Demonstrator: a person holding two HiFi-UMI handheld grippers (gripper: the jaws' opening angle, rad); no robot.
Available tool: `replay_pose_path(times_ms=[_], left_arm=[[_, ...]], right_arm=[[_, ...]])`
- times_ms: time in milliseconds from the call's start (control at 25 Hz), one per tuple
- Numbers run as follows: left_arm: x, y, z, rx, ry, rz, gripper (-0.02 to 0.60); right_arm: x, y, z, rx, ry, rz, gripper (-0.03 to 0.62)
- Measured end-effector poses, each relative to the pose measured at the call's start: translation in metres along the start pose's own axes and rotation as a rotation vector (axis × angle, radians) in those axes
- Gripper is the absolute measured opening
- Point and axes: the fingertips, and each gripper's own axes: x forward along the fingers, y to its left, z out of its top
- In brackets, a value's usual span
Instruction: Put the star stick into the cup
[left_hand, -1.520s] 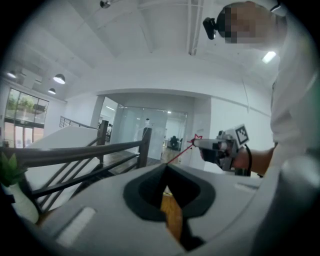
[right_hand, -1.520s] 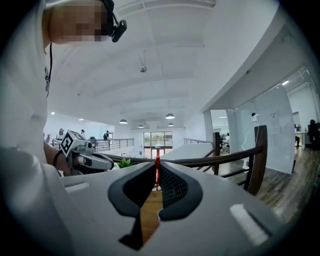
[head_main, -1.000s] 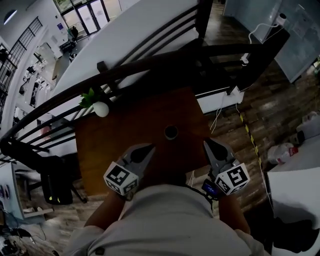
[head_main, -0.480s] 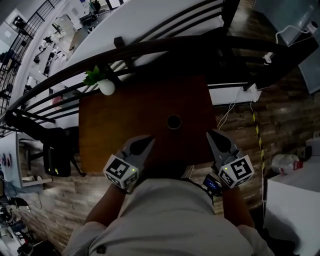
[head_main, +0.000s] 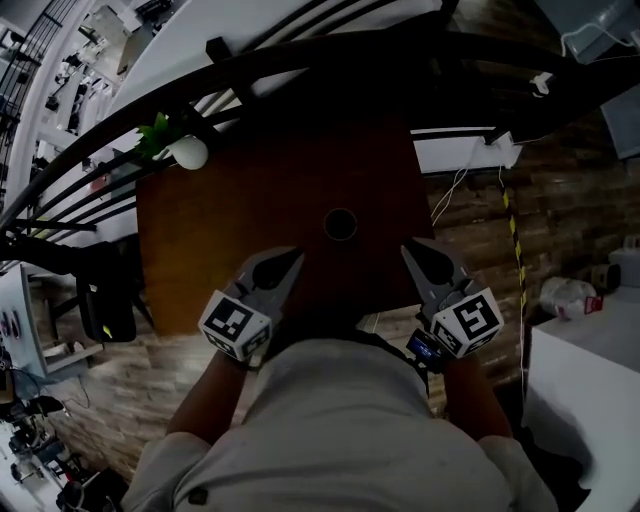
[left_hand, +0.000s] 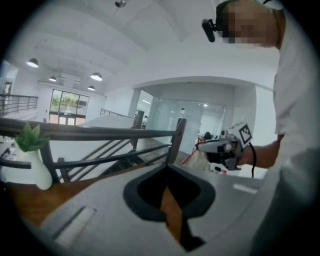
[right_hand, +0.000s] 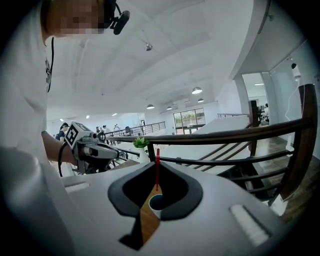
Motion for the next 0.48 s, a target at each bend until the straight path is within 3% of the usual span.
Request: replay_pose_path(times_ms=[280,480], left_arm=[[0.025,0.022,-0.012,-0.029,0.048,-0.007,0.003],[0.036,0.028,-0.027,0.004,0.094,-0.022,0.003]], right_arm=[[0.018,-0.017,-0.023,0.051,0.065,0.005,0.023],[0.033,-0.018,-0.042,0.093,0.119,0.019,0.024]])
